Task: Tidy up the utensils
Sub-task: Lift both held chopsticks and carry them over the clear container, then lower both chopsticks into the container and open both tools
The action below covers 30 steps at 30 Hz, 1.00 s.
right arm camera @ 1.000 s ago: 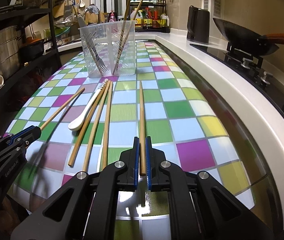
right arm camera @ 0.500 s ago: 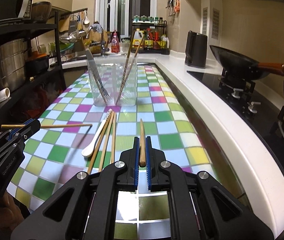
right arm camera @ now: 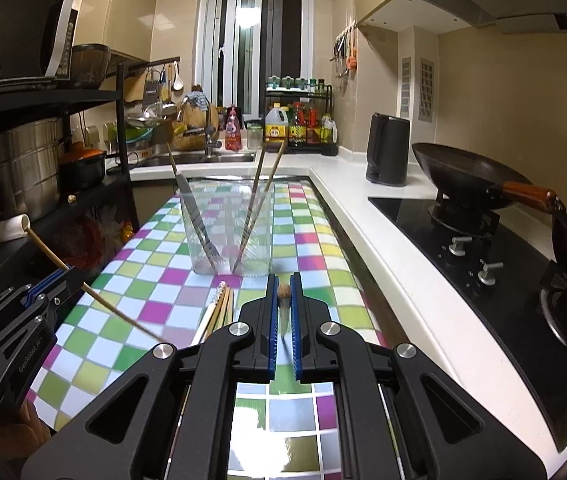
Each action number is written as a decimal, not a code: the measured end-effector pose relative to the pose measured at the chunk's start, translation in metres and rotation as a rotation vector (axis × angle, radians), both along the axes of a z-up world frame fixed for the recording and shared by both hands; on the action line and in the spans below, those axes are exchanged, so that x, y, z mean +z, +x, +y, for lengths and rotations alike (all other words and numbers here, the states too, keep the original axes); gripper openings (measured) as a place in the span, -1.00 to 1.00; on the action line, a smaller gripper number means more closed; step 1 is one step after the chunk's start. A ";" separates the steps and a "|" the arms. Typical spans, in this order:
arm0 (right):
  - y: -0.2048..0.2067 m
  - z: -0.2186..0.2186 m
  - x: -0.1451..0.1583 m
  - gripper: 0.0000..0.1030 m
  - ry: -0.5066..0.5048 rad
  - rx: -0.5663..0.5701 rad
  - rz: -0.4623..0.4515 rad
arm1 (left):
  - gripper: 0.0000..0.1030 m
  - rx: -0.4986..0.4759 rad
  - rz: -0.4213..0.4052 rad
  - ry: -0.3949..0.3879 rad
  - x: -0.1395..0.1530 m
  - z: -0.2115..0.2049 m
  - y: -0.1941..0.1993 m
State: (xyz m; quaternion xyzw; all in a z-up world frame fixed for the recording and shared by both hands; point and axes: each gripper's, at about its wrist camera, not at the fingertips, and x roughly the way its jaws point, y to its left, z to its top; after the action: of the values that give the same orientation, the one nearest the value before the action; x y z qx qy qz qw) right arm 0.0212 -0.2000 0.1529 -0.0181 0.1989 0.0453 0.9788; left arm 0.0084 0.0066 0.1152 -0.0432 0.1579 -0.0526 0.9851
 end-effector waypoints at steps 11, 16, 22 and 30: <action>0.046 0.011 0.048 -0.89 0.054 0.049 -0.050 | -0.87 -0.023 0.067 -0.062 0.038 0.018 0.045; 0.071 0.018 0.078 -0.89 0.070 0.097 -0.076 | -0.87 -0.061 0.097 -0.076 0.060 0.023 0.076; 0.101 0.031 0.129 -0.89 0.087 0.151 -0.147 | -0.87 -0.107 0.082 -0.109 0.108 0.027 0.117; 0.155 0.048 0.176 -0.89 0.096 0.163 -0.248 | -0.87 -0.114 0.001 -0.119 0.167 0.027 0.174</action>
State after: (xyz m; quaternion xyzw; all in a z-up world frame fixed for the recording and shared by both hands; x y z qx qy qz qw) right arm 0.1759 -0.1524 0.3291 0.0070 0.0718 0.1312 0.9887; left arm 0.1820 0.0332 0.2820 -0.0928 0.1571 -0.1179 0.9761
